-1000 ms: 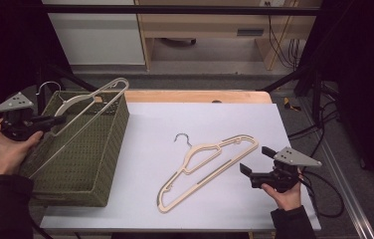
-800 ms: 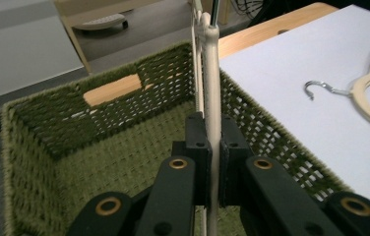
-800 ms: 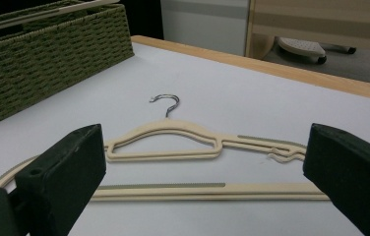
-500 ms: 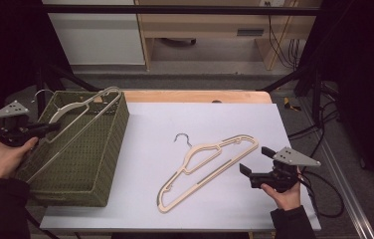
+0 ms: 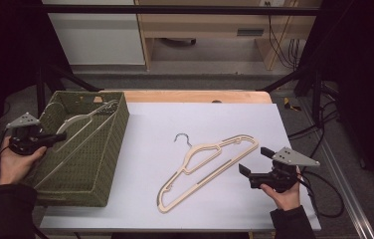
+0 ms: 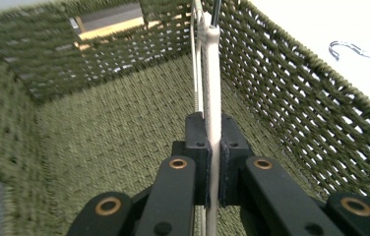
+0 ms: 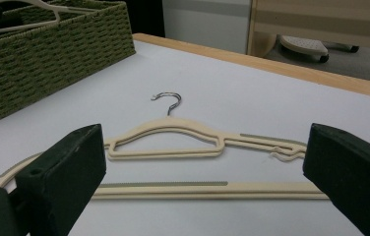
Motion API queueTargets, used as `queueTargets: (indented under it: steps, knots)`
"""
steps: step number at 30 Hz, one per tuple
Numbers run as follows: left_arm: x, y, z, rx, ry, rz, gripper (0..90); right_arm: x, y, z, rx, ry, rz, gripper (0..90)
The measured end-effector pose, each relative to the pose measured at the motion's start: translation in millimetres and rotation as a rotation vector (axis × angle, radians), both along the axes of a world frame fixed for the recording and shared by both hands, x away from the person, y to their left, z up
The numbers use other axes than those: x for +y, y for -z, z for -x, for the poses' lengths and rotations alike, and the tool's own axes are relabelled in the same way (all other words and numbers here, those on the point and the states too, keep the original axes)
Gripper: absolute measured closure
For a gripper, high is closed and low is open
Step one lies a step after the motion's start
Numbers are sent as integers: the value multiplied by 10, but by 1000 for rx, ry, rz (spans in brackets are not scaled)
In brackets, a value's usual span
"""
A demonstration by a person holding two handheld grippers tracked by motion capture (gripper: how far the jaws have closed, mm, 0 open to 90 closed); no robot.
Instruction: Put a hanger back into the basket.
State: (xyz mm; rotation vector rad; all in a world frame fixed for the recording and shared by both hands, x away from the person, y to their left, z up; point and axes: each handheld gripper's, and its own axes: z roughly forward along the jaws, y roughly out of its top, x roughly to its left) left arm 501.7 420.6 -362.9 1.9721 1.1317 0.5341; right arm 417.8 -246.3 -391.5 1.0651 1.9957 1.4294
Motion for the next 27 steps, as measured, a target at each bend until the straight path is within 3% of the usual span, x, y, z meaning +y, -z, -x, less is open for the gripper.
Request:
queueTargets:
  steps: [6,15,21,22,27]
  knots:
    - [-75,153,-41,28,7,-13,855,0,1,1,0,-1,1,32]
    - [-155,208,-19,51,34,-33,839,7,-3,6,4,3,-9,32]
    - [-220,242,28,67,68,-69,824,23,10,1,6,0,-5,33]
    - [-255,271,42,75,73,-93,820,24,11,1,6,-1,-5,33]
    - [-312,290,85,84,94,-111,802,34,22,-3,8,-6,3,33]
